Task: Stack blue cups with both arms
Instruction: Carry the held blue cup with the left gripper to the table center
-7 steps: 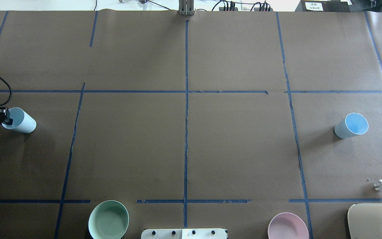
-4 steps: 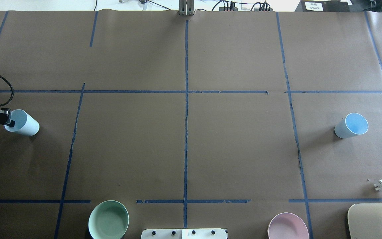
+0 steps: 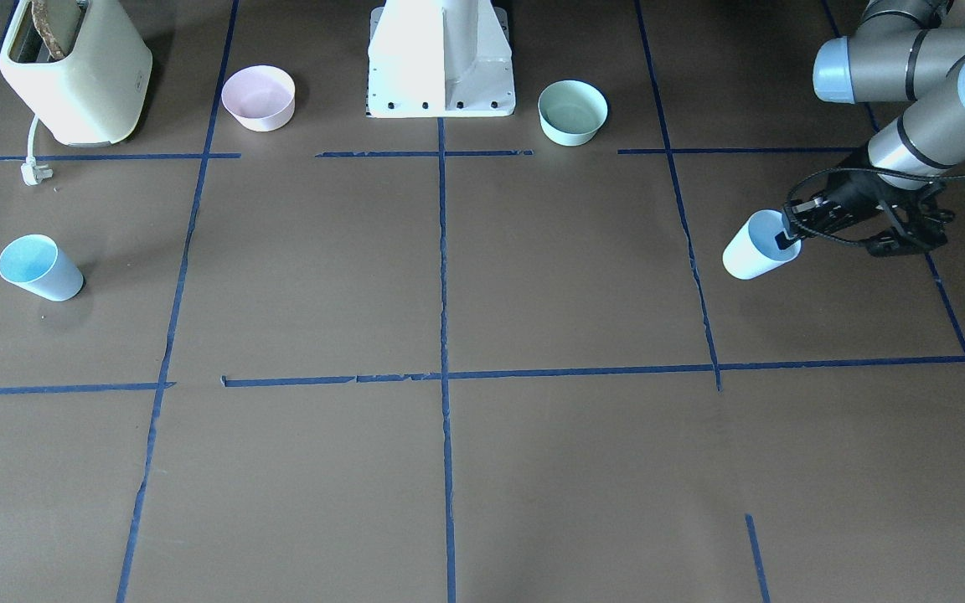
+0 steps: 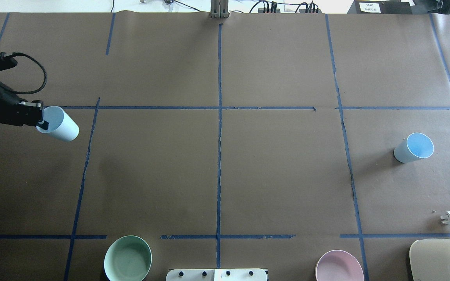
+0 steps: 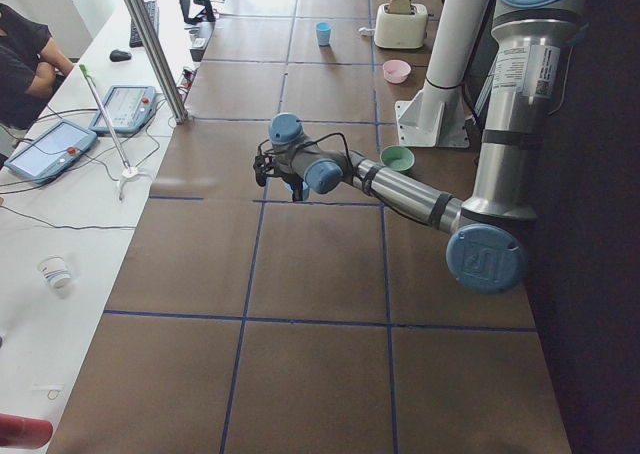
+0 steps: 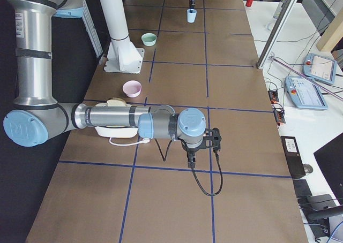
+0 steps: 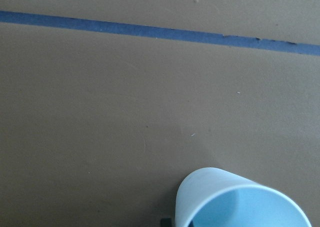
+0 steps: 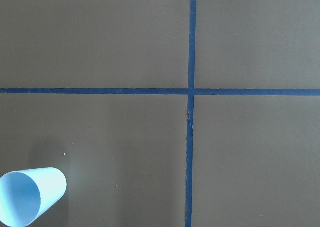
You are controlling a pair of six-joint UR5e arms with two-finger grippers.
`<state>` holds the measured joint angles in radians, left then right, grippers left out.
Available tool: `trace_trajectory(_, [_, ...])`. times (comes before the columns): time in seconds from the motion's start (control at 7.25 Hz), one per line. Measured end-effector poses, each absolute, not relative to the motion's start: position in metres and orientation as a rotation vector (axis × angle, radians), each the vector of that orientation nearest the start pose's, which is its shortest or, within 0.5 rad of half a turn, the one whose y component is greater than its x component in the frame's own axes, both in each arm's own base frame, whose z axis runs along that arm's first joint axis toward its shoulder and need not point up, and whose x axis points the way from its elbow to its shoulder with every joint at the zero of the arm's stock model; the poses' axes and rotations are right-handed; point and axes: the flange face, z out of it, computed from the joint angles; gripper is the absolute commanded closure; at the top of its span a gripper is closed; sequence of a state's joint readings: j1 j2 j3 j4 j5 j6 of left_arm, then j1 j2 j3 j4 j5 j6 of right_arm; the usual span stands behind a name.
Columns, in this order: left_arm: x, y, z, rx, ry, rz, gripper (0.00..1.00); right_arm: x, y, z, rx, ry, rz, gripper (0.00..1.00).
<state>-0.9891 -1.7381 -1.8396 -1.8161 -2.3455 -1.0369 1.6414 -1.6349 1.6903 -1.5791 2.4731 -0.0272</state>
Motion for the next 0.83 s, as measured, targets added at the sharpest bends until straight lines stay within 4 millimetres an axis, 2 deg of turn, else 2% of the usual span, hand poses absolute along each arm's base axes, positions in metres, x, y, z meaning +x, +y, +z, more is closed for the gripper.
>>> trace_trajectory(0.14, [0.292, -0.495, 0.36, -0.114, 0.978, -0.183, 1.0, 0.088, -0.462, 0.623, 0.087, -0.898, 0.019, 0.0])
trace_trajectory(0.55, [0.442, -0.463, 0.231, -0.142, 0.936, -0.243, 1.0, 0.088, -0.461, 0.625, 0.083, -0.897, 0.02, 0.0])
trace_trajectory(0.69, [0.482, -0.462, 0.203, -0.137, 0.926, -0.264, 1.0, 0.088, -0.461, 0.626, 0.082, -0.897, 0.021, 0.0])
trace_trajectory(0.83, [0.513, -0.468, 0.183, -0.134, 0.914, -0.277, 1.0, 0.088, -0.461, 0.626, 0.081, -0.897, 0.021, 0.0])
